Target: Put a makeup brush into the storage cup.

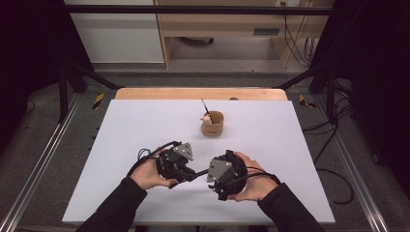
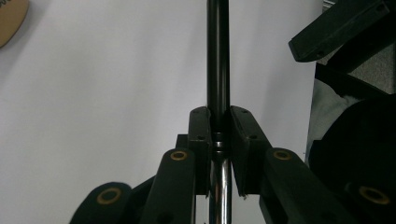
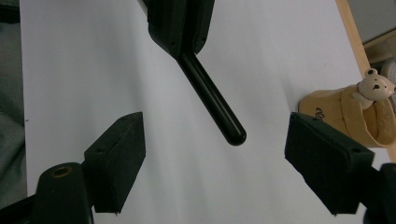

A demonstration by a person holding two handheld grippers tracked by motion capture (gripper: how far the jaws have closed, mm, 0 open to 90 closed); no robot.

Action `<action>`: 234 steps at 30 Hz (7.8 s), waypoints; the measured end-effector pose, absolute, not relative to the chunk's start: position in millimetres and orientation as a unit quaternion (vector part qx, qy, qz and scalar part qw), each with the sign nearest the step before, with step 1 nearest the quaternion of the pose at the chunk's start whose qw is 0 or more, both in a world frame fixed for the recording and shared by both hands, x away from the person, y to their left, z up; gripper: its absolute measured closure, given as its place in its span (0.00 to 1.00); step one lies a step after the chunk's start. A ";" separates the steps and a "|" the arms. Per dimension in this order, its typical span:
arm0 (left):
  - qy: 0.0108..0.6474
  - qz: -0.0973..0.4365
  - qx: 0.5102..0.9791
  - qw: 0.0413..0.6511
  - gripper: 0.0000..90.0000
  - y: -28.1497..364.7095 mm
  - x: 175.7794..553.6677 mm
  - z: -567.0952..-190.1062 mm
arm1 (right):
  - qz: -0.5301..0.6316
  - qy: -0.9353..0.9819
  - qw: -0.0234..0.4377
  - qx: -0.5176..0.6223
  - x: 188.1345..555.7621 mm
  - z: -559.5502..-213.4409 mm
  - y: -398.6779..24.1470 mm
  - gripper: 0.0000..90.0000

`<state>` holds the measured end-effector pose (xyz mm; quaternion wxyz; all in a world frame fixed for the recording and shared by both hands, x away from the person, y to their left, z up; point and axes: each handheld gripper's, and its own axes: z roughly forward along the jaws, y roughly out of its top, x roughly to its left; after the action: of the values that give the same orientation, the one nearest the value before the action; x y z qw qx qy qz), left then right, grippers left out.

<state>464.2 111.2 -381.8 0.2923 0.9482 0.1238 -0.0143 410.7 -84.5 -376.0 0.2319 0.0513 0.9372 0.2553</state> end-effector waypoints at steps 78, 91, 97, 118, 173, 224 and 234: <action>0.107 -0.046 0.951 0.287 0.87 94.9 458.7 -380.2 | 0.192 0.949 0.234 -0.094 410.3 -390.6 -65.8 0.86; 0.115 -0.028 0.945 0.305 0.78 99.8 460.2 -375.5 | 0.204 0.949 0.229 -0.074 411.2 -388.4 -66.8 0.89; 0.130 0.004 0.937 0.325 0.59 109.0 461.5 -369.3 | 0.207 0.951 0.224 -0.051 417.5 -387.7 -72.0 0.89; 0.197 0.089 0.895 0.389 0.23 159.0 462.6 -356.4 | 0.223 0.948 0.227 0.022 432.3 -383.4 -102.0 0.89; 0.334 0.149 0.765 0.530 0.17 193.3 424.3 -407.6 | 0.377 0.884 0.198 0.195 425.0 -417.7 -149.8 0.89; 0.329 0.091 0.727 0.596 0.17 133.0 431.9 -401.1 | 0.488 0.810 0.188 0.264 416.5 -418.2 -149.3 0.88; 0.330 0.085 0.719 0.606 0.18 123.4 435.1 -399.0 | 0.495 0.807 0.187 0.264 415.5 -416.9 -146.7 0.89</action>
<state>435.1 123.4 -399.0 0.6059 0.7190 0.3298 0.0846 415.5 -146.7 -416.9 0.1867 0.2635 0.8068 0.4948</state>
